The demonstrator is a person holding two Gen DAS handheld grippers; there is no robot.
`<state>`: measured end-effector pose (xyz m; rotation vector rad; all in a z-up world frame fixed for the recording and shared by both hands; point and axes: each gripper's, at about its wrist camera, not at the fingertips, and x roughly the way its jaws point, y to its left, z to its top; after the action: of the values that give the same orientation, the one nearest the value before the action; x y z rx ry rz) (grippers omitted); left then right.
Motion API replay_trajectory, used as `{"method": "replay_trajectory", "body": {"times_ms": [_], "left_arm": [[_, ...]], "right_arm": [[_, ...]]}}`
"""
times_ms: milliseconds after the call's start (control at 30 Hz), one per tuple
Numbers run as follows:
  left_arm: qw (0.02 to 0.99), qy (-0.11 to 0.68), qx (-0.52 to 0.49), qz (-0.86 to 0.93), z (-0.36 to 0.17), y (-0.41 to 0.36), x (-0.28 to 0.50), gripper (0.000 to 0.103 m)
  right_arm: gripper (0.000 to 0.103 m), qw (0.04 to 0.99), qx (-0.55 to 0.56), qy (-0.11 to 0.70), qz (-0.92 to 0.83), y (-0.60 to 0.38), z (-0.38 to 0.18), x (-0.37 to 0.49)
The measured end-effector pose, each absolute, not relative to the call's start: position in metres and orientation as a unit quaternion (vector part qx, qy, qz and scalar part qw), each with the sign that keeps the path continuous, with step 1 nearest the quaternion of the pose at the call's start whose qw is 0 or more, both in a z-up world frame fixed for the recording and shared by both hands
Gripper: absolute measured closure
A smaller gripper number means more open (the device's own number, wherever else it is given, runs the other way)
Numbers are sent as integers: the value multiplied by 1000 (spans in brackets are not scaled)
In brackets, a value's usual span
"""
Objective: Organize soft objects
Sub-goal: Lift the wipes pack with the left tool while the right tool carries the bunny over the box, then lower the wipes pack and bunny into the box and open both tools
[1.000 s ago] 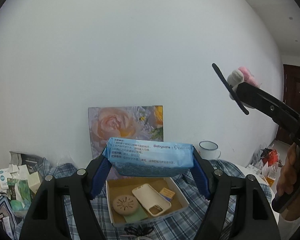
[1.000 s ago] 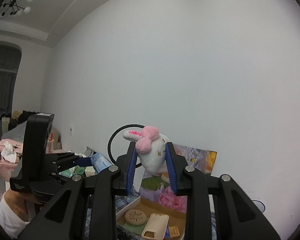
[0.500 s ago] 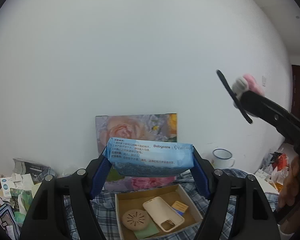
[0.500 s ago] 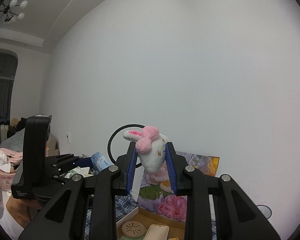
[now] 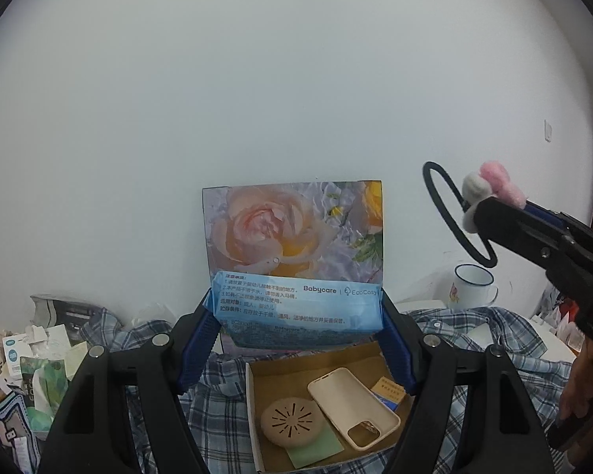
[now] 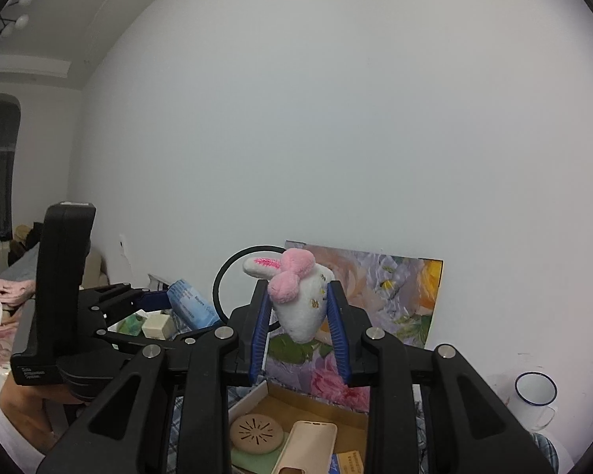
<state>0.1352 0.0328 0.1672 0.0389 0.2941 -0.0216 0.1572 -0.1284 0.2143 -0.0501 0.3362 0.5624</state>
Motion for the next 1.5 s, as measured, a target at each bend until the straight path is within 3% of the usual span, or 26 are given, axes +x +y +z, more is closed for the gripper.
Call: {"method": "replay_trajectory", "body": {"times_ms": [633, 1500], "left_arm": [[983, 186, 0, 0, 123, 38, 173, 27], [959, 283, 8, 8, 47, 34, 229, 27]], "right_arm": [[76, 941, -28, 219, 258, -123, 159, 197], [76, 911, 2, 337, 239, -123, 43, 245]]}}
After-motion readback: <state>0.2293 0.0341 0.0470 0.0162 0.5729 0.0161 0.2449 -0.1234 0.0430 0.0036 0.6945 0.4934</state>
